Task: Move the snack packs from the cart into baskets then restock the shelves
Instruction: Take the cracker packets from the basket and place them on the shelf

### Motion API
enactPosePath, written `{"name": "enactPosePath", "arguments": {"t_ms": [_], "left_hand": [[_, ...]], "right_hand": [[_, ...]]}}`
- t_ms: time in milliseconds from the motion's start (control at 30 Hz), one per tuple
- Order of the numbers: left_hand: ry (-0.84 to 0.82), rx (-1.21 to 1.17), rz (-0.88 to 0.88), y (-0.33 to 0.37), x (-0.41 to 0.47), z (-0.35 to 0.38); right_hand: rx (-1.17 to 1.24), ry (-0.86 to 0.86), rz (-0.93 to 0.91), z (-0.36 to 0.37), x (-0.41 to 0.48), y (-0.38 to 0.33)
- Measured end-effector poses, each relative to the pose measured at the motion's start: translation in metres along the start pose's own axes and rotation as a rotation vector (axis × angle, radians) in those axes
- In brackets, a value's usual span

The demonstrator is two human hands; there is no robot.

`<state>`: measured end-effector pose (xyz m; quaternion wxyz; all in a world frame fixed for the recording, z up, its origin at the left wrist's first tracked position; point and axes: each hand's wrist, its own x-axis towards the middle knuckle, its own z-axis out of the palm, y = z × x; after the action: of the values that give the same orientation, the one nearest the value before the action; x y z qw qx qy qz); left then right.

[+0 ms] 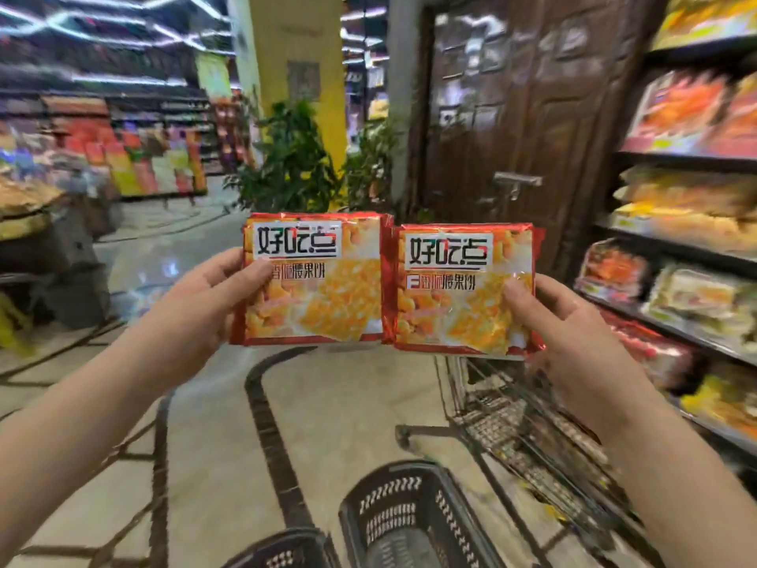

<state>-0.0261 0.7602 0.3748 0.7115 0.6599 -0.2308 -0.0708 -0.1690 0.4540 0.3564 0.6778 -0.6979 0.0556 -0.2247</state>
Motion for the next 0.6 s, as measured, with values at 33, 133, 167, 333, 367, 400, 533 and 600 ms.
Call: {"name": "enactPosePath", "arguments": {"t_ms": [33, 133, 167, 333, 367, 400, 533, 600], "left_hand": [[-0.040, -0.002, 0.008, 0.004, 0.003, 0.007], [-0.210, 0.003, 0.029, 0.012, 0.008, 0.033], [-0.270, -0.005, 0.031, 0.013, 0.010, 0.044], [-0.470, -0.079, 0.018, 0.018, 0.006, 0.122], [-0.495, -0.098, 0.015, 0.018, 0.004, 0.138], [-0.522, -0.119, 0.008, 0.020, 0.000, 0.155], [-0.687, -0.145, 0.015, 0.021, -0.018, 0.222], [-0.752, -0.169, 0.002, 0.023, -0.031, 0.257]], "right_hand": [[-0.010, 0.042, -0.007, -0.007, -0.012, -0.009], [-0.029, 0.175, -0.013, -0.031, -0.049, -0.028], [-0.035, 0.219, -0.008, -0.040, -0.061, -0.033], [-0.084, 0.434, 0.001, -0.082, -0.131, -0.061], [-0.099, 0.471, 0.005, -0.091, -0.147, -0.066], [-0.115, 0.505, 0.010, -0.101, -0.163, -0.072], [-0.140, 0.652, -0.010, -0.145, -0.231, -0.094], [-0.143, 0.722, -0.020, -0.166, -0.263, -0.104]]}}
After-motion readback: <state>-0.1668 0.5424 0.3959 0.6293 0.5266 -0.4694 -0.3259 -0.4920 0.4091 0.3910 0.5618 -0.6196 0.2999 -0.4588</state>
